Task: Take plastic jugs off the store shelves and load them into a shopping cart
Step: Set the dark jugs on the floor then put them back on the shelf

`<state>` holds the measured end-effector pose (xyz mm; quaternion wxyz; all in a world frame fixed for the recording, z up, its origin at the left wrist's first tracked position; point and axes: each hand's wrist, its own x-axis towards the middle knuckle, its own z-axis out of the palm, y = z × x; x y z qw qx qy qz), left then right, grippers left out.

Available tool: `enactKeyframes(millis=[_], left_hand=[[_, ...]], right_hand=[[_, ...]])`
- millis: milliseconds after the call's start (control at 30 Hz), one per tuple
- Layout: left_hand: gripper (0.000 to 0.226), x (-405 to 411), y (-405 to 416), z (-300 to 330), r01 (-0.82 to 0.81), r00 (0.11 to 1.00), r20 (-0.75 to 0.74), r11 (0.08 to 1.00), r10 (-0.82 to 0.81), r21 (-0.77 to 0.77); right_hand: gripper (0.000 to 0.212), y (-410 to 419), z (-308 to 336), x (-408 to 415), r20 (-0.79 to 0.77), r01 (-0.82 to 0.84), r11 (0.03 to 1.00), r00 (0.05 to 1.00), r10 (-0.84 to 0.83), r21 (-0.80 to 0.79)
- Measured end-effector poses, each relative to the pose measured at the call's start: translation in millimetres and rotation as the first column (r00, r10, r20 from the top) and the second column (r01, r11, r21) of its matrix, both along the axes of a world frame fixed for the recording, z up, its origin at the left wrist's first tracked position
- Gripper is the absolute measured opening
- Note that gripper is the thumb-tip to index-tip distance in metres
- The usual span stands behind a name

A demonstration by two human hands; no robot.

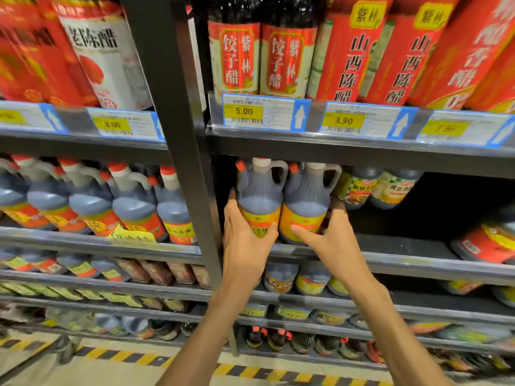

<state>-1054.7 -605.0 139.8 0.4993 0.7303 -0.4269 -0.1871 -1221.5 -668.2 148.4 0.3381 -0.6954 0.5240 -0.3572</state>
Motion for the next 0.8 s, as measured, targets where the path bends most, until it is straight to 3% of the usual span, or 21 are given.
enactKeyframes(millis=[233,433,800], left_hand=[[0.103,-3.9,-1.1,-4.5,-0.031,0.999,-0.018,0.999,0.031,-0.043],[0.101,-8.7,3.7,-7.8,-0.055,0.998,0.009,0.993,0.057,-0.104],[0.094,-2.0,-2.4,-7.8,-0.019,0.998,0.049,0.988,0.027,-0.155]], right_hand=[[0.095,3.7,3.0,6.0,-0.016,0.05,0.999,0.999,-0.05,-0.014],[0.079,7.3,-2.0,11.7,-0.054,0.096,0.994,0.994,-0.099,-0.045],[0.088,7.9,-4.8,12.3,-0.025,0.092,0.995,0.995,-0.093,-0.026]])
